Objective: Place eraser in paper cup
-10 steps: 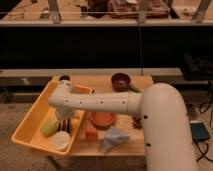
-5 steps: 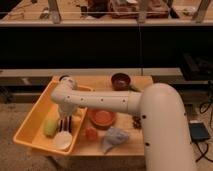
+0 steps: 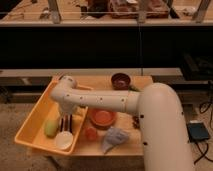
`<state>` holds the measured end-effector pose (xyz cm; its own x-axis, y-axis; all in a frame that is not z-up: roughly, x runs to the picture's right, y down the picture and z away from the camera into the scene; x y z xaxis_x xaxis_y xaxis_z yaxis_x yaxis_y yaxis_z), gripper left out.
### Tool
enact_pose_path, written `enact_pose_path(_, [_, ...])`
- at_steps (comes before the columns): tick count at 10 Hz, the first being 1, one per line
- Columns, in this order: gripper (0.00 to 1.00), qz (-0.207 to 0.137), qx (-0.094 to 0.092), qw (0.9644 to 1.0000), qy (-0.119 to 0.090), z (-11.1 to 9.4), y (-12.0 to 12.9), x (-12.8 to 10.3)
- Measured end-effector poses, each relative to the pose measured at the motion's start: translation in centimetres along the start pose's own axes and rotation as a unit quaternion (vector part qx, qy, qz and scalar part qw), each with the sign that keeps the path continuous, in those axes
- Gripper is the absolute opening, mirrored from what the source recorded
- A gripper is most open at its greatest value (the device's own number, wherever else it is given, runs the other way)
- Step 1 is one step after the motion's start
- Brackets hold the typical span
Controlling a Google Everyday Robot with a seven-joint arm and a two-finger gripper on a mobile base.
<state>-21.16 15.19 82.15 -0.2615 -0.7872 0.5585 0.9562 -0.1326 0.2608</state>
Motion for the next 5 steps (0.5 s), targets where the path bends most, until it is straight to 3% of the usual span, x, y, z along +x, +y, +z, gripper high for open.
enact_pose_path(3, [0.50, -0.005, 0.005, 1.0000, -0.004, 0.9, -1.3, 0.0])
enact_pose_path(5, [0.40, -0.009, 0.006, 0.9999, -0.009, 1.6, -2.0, -0.2])
